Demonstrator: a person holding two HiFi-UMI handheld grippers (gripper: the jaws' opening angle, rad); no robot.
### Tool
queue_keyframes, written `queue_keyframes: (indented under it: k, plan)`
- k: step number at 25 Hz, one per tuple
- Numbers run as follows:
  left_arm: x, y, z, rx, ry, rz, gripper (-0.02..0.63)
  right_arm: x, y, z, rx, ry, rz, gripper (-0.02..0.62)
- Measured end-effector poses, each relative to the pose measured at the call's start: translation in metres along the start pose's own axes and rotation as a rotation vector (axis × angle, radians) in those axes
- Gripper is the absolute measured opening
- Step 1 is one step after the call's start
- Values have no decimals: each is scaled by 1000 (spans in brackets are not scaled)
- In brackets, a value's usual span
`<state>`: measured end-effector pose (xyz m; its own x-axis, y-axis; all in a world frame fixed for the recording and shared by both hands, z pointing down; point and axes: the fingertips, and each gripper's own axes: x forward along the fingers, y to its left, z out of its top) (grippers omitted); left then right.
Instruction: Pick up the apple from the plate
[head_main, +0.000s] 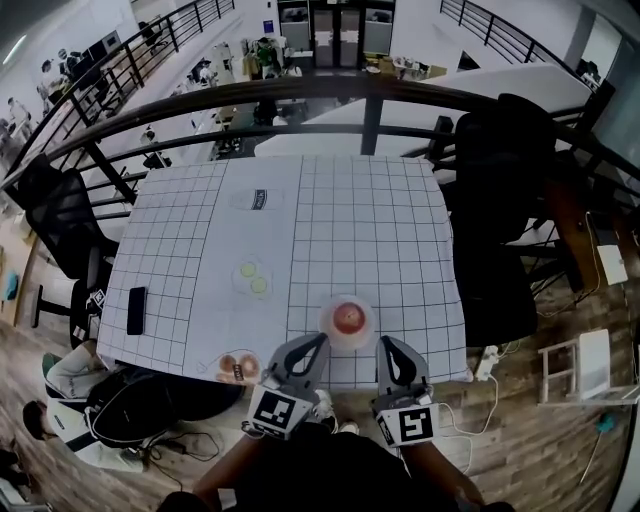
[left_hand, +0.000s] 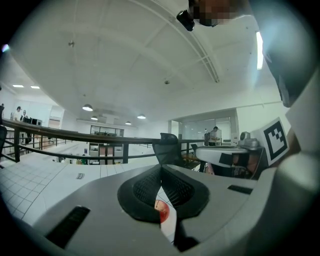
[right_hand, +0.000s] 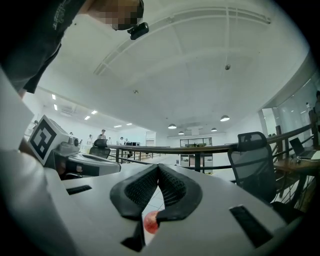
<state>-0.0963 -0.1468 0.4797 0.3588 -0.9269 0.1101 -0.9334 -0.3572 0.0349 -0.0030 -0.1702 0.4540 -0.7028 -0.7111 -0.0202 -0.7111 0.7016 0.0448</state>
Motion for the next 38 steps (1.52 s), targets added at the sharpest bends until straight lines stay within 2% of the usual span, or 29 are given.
queue_keyframes:
  k: [7, 15, 21, 26, 31, 33, 38]
  plan:
    - [19, 18, -4, -32, -9, -39, 22, 32, -3, 7, -23, -27, -39, 23]
    - [33, 25, -19, -39, 1, -32, 21, 42, -6, 2, -35, 18, -42, 23]
    - [46, 21, -24, -37, 20, -7, 21, 46, -8, -6, -12, 32, -1, 23]
    - [51, 19, -21, -39, 26, 45, 22, 52, -22, -14, 2, 45, 28, 23]
    - [59, 11, -36, -28, 69, 35, 27, 58, -32, -24, 18, 47, 57, 23]
    - [63, 8, -44, -22, 89, 29, 172, 59, -34, -28, 25, 49, 71, 23]
    - [74, 0, -68, -16, 154, 23, 314, 58, -40, -40, 45, 68, 104, 23]
